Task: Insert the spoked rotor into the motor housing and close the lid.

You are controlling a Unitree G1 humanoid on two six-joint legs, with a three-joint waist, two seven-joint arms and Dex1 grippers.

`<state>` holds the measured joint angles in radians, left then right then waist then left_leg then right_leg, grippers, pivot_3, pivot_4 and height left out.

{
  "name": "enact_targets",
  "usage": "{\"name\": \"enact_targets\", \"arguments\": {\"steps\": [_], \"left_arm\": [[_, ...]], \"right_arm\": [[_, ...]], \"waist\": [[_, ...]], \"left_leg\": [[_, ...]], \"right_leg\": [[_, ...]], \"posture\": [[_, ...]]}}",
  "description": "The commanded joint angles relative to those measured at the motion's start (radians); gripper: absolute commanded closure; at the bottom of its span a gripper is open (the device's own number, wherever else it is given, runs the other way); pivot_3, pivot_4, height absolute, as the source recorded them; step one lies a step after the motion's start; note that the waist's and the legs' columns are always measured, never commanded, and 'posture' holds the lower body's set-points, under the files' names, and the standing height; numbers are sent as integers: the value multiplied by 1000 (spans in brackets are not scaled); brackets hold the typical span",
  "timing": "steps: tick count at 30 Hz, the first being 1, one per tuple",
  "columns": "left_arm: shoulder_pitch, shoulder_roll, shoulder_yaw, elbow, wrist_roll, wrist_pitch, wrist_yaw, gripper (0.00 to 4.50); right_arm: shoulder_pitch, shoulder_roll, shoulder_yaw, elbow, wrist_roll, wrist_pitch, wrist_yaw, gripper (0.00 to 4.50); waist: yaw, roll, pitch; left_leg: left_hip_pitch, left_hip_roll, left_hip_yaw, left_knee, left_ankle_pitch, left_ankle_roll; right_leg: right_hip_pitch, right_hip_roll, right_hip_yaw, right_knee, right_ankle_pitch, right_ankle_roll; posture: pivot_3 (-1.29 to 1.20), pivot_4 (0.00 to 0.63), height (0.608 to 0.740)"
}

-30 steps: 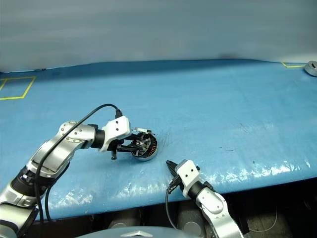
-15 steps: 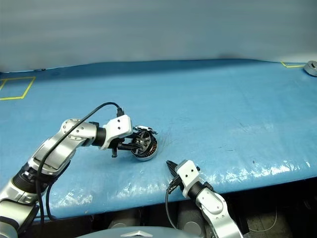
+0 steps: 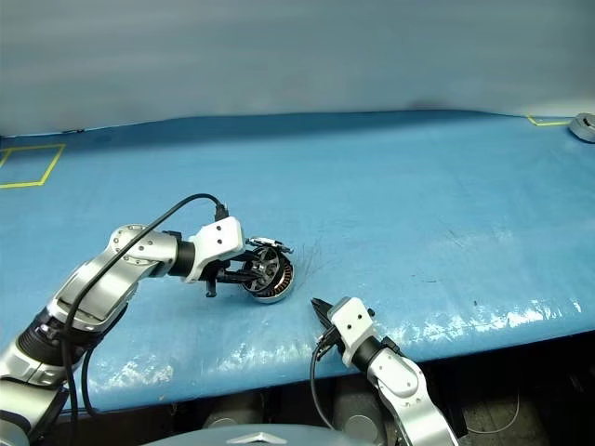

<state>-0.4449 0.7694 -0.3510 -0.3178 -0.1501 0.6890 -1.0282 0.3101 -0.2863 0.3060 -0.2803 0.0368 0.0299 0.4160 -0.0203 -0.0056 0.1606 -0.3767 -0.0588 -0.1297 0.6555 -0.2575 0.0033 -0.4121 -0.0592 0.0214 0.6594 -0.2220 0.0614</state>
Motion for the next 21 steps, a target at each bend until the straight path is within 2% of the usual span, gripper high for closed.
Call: {"name": "enact_targets", "arguments": {"steps": [1,10,19,21], "left_arm": [[-18,3,4,-15,-9,-13,-20,3172],[-31,11,-11,-3,3,-70,-64,3172],[-23,12,1,-7,7,-73,-62,162],[-20,11,11,-13,-1,-69,-59,40]], "right_arm": [[-2,2,-1,-14,-5,-8,-1,4500],[5,9,3,-14,-15,0,-11,4500],[2,11,1,-12,-19,5,-9,4500],[2,12,1,-12,-20,5,-9,4500]], "waist": [[0,0,0],[0,0,0],[0,0,0],[0,0,0]], "left_leg": [[0,0,0,0,0,0],[0,0,0,0,0,0],[0,0,0,0,0,0],[0,0,0,0,0,0]], "right_leg": [[0,0,0,0,0,0],[0,0,0,0,0,0],[0,0,0,0,0,0],[0,0,0,0,0,0]], "posture": [[0,150,740],[0,150,740],[0,150,740],[0,150,740]]}}
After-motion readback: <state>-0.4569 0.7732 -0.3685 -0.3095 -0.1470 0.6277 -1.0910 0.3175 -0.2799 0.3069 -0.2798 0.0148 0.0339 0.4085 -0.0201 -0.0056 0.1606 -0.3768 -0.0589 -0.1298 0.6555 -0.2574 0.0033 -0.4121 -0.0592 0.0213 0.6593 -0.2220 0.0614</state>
